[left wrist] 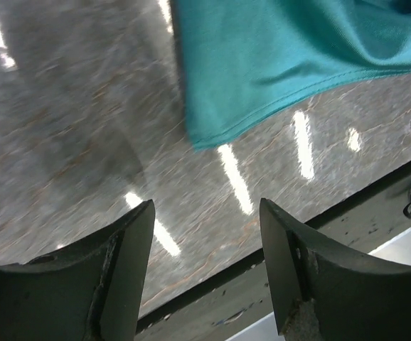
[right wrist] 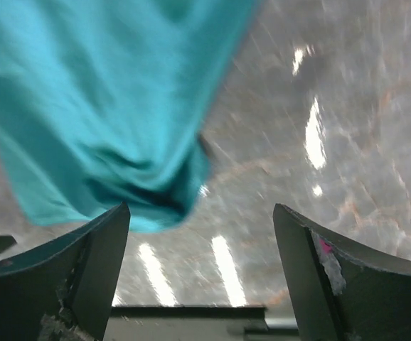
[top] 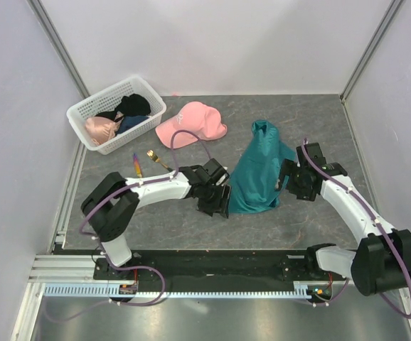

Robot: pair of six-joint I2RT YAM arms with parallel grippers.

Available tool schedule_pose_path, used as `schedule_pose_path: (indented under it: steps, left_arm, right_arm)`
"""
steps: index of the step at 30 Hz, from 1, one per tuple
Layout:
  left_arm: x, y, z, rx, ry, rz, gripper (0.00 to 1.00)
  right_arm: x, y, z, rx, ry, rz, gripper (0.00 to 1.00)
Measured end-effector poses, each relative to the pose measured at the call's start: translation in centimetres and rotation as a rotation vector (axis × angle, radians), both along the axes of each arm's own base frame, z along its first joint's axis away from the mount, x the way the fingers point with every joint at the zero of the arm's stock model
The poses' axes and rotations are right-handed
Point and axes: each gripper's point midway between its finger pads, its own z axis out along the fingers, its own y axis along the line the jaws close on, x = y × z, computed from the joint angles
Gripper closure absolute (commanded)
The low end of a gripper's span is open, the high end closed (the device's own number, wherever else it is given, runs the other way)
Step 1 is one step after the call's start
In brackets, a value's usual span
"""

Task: Fold the napkin into a case and place the utensils inside
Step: Pick up the crumpled napkin from the center of the board.

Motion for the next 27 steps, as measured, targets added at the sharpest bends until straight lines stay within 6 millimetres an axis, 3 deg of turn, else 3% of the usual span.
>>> schedule_pose_path:
  steps: [6, 17, 20, 21, 23, 26, 27]
  left_arm:
    - [0.2, -1.6, -1.2, -0.001, 0.039, 0.017, 0.34]
    - [1.4, -2.6, -1.3, 0.001, 0.025, 0.027, 0.36]
    - [2.0, -2.8, -1.3, 0.002, 0.022, 0.035, 0.43]
    - [2.2, -2.8, -1.4, 0.003, 0.023, 0.037, 0.51]
    - [2.6, -2.9, -1.6, 0.005, 0.023, 0.044, 0.58]
    - [3.2, -3.0, -1.8, 0.008, 0.027, 0.052, 0.76]
    - [3.3, -3.0, -2.0, 0.013, 0.027, 0.053, 0.88]
  right_arm:
    - [-3.2, -1.0, -2.9, 0.029, 0.136, -0.014, 0.2]
    - [-3.7, 0.2, -5.8, 0.123, 0.218, -0.022, 0.33]
    - [-3.7, 0.4, -6.7, 0.132, 0.233, -0.029, 0.38]
    - [-3.6, 0.4, -6.9, 0.135, 0.237, -0.031, 0.42]
    - [-3.3, 0.5, -7.2, 0.138, 0.239, -0.033, 0.45]
    - [-2.7, 0.7, -7.7, 0.147, 0.235, -0.039, 0.53]
    - [-2.5, 0.7, -7.8, 0.148, 0.233, -0.039, 0.65]
